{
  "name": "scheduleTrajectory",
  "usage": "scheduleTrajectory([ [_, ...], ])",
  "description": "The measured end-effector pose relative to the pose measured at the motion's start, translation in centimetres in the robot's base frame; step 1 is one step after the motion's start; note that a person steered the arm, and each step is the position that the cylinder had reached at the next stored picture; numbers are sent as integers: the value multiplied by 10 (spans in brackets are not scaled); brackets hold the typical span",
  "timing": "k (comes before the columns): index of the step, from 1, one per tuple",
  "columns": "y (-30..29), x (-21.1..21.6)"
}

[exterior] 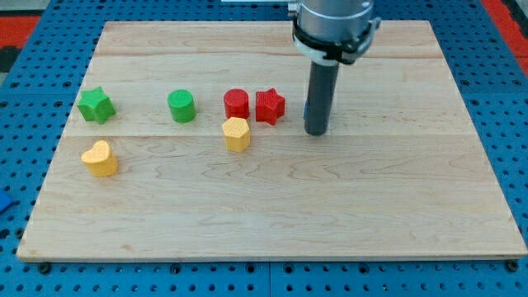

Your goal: Move your arm to the yellow hexagon

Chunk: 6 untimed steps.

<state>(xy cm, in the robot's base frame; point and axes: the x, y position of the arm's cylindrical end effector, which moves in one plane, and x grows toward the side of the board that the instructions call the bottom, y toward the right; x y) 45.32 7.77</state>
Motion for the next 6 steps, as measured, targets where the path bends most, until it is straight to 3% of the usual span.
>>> scheduleTrajectory([
  [1,-14,63],
  [2,-116,75],
  [3,-178,41],
  [4,-190,26],
  [6,-156,10],
])
